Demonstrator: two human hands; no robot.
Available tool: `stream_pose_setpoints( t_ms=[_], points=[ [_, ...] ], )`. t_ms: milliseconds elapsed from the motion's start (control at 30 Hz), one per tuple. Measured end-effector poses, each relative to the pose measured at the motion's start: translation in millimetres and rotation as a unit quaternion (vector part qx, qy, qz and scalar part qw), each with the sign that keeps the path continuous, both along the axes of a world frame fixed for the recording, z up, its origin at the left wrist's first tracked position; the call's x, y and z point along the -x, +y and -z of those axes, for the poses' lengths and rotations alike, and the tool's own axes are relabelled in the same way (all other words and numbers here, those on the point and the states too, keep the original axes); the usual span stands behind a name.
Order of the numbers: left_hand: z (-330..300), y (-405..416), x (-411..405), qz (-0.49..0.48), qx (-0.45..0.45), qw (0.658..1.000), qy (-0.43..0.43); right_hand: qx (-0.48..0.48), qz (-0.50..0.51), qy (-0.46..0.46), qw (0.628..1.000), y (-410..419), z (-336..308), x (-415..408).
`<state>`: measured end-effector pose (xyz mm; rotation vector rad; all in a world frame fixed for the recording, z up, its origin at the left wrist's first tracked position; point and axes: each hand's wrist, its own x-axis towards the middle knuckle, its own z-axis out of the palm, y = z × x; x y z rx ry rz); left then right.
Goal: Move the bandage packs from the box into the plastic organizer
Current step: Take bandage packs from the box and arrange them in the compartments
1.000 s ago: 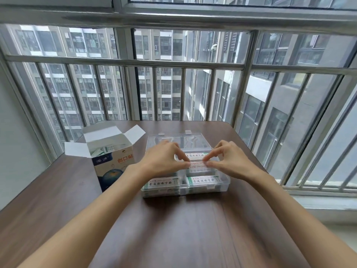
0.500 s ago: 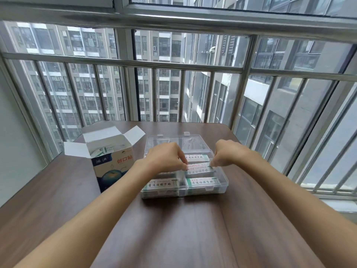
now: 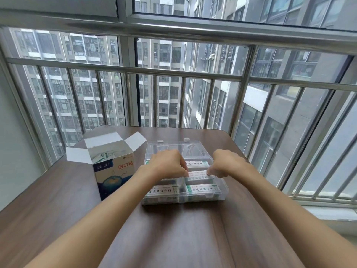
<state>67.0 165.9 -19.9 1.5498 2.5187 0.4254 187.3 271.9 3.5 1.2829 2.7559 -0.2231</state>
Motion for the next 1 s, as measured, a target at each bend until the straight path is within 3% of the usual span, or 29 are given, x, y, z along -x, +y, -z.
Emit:
stream_pose_setpoints(
  t_ms=[400,667,767,867,933,1000],
  points=[
    [-3,-6,-6,-0.004,0.001,1.000,-0.014,0.004,0.014,0.022,1.000,-5,1,-7],
    [-31,-60,5,-0.021,-0.143,0.989,-0.039,-0.012,0.012,0.073,0.997,-7,-29,-12],
    [-43,-92,15,-0.053,-0.225,0.973,-0.013,-0.008,-0.042,0.106,0.993,-25,-37,-1],
    [-51,-120,27,-0.131,-0.300,0.941,0.082,0.025,-0.150,0.183,0.971,-61,-45,17],
    [-49,-139,39,-0.206,-0.300,0.921,0.137,0.036,-0.239,0.230,0.943,-89,-50,33],
    [-44,-156,49,-0.265,-0.246,0.922,0.141,-0.005,-0.317,0.204,0.926,-110,-47,50]
  ],
)
